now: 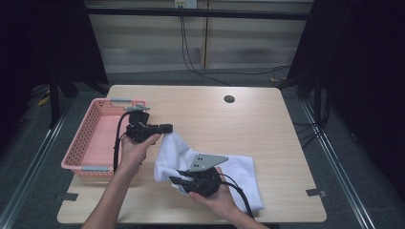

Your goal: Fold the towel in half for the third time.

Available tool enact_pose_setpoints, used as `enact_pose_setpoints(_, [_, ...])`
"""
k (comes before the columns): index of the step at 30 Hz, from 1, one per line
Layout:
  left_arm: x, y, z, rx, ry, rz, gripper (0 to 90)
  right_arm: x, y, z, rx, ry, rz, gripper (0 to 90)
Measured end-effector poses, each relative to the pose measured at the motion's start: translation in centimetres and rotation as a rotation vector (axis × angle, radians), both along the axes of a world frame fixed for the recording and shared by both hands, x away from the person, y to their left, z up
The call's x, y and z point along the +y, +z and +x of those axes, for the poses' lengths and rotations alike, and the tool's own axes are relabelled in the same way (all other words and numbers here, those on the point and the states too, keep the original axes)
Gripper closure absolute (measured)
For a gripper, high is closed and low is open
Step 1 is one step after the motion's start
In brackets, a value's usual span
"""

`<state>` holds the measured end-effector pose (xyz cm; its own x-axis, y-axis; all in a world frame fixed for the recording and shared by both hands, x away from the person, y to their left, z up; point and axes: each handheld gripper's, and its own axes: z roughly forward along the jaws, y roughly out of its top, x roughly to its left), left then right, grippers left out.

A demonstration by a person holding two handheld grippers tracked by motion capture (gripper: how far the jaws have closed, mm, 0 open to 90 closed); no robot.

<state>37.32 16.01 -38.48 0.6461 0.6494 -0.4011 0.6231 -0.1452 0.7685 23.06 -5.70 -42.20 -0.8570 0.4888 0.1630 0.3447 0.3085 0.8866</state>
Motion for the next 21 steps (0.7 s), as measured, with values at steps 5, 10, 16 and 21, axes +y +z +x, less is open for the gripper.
enact_pose_setpoints(5, [-3.0, -0.3, -0.4, -0.009, -0.073, -0.003, 84.6, -1.9, -0.2, -1.1, 0.005, -0.056, 0.066, 77.5])
enact_pose_setpoints(10, [-8.8, -2.2, -1.0, 0.021, -0.174, 0.006, 84.4, -6.8, -2.1, -3.5, 0.042, -0.141, 0.057, 77.3])
enact_pose_setpoints(16, [-16.1, -4.5, -1.5, 0.061, -0.278, 0.059, 83.7, -12.5, -4.3, -5.9, 0.114, -0.249, 0.052, 75.6])
enact_pose_setpoints(21, [-20.7, -6.8, -1.5, 0.117, -0.320, 0.089, 79.1, -16.0, -5.0, -7.5, 0.131, -0.306, -0.023, 56.0])
